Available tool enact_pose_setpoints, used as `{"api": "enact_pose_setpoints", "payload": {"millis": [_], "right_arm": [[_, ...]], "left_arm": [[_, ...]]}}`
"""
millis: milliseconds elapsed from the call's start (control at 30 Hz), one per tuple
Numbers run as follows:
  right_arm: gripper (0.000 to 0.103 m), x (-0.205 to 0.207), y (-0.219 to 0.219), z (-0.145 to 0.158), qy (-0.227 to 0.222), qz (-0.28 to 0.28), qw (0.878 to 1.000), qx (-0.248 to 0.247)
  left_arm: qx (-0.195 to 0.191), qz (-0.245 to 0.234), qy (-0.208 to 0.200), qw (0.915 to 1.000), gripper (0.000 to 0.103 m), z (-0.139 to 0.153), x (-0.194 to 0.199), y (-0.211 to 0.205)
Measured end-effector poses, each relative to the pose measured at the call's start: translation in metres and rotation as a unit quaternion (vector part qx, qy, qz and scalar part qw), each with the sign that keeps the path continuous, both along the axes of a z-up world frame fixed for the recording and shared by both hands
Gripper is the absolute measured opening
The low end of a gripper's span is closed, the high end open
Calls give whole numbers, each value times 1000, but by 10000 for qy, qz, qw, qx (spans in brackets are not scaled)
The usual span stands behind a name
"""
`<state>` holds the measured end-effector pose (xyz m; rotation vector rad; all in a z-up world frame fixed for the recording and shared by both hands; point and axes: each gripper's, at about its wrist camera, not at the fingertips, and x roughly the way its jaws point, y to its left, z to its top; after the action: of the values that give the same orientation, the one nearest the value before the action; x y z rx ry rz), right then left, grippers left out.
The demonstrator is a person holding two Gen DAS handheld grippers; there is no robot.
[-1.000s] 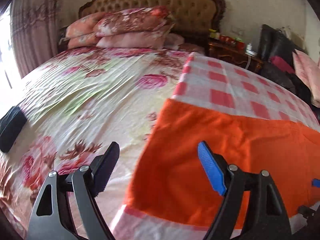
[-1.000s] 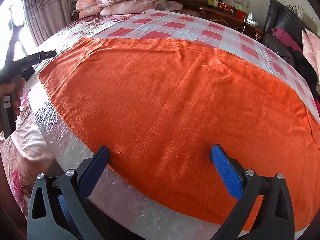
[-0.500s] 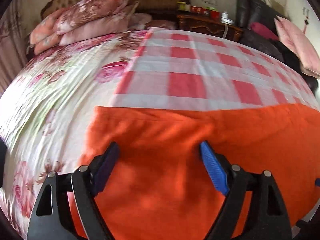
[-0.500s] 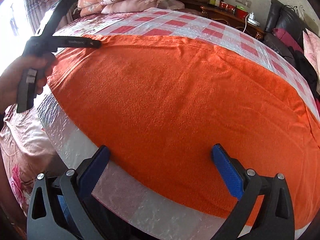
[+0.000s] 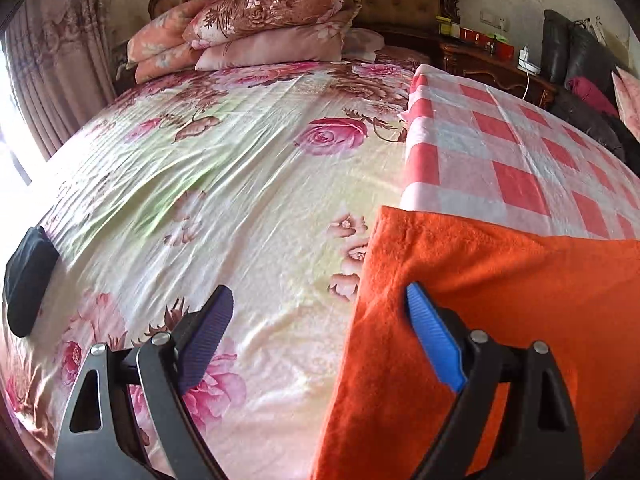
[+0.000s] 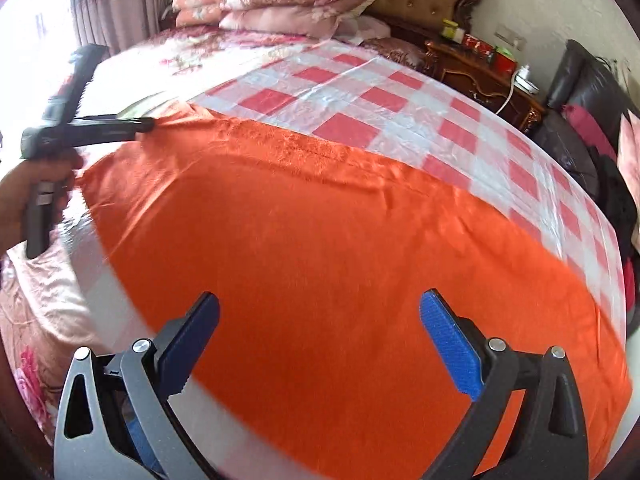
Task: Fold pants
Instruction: 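Move the left tool along the folded edge of the pants, tools open, then close the left tool on the edge of the folded orange pants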
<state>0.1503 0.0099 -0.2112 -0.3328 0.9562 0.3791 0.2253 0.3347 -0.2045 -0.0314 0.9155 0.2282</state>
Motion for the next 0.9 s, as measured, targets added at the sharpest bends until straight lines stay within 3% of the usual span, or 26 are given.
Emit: {"api": "enact_pose_setpoints", "payload": {"millis": [133,200,400,700,833,900], "right_arm": [[96,24,6,-11,-45,-23,9997,-246],[96,32,6,-16,-99,-120,9990,-407],[97,52,-4,-16,-289,-667,9965,-402],[98,76,8,-17,-490,-973,9940,-134],[98,80,6,-22,-581,-933,9939,123],[98,84,-2,-24,-361,-1011,9933,430]], "left_arm": [[689,254,188,9971,88,-3,-12,9],[743,486,333,9955,88,-9,-19,23],[451,1246,379,9905,87,-11,-58,71],[255,1301,113,9911,87,10,-89,60],[-289,1197,-17,9924,87,15,-102,54],[-795,1118,-147,9904,87,15,-111,52]]}}
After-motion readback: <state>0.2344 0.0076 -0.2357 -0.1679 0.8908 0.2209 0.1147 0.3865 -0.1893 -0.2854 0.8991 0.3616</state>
